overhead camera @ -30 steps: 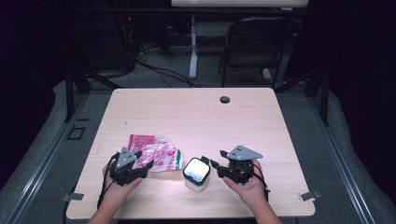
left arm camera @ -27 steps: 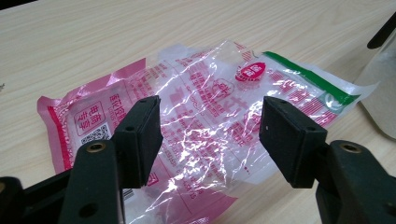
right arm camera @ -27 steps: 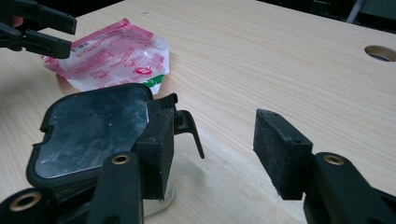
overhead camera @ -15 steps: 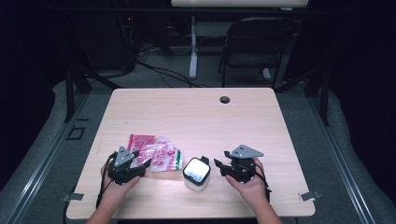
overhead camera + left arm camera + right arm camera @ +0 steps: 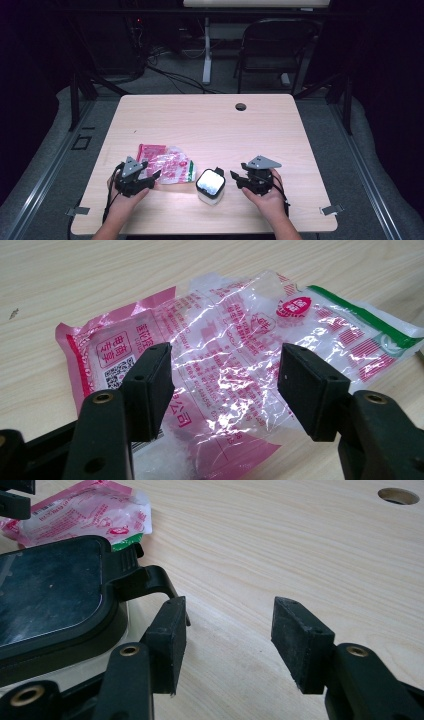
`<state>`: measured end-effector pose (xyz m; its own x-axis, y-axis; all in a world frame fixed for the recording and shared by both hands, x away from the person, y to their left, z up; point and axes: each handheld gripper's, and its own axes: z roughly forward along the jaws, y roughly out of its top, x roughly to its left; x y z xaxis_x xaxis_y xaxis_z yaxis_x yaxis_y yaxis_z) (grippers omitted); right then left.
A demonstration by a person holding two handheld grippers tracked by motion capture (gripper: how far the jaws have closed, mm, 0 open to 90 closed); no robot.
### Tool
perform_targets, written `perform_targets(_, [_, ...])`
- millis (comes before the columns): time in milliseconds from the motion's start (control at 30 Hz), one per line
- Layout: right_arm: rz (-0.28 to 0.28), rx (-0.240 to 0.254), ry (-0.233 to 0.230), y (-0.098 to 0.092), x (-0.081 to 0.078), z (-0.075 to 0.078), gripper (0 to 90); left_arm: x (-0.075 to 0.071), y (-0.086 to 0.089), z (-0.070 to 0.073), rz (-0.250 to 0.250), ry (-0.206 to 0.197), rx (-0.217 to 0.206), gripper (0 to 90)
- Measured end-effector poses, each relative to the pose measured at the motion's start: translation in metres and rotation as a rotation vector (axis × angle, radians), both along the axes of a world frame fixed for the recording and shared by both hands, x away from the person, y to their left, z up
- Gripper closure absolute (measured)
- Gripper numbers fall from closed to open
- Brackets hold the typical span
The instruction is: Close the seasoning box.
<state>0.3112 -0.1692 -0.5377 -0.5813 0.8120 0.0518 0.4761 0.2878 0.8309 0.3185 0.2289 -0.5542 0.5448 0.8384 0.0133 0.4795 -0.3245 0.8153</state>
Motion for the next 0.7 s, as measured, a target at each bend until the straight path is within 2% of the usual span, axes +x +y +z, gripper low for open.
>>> perform_targets(700, [-0.008,0.001,0.013,-0.0004,0.0014,-0.0044,48.0,0.0013,0.001,-0.0015,0.009,0.009,0.002,38.7])
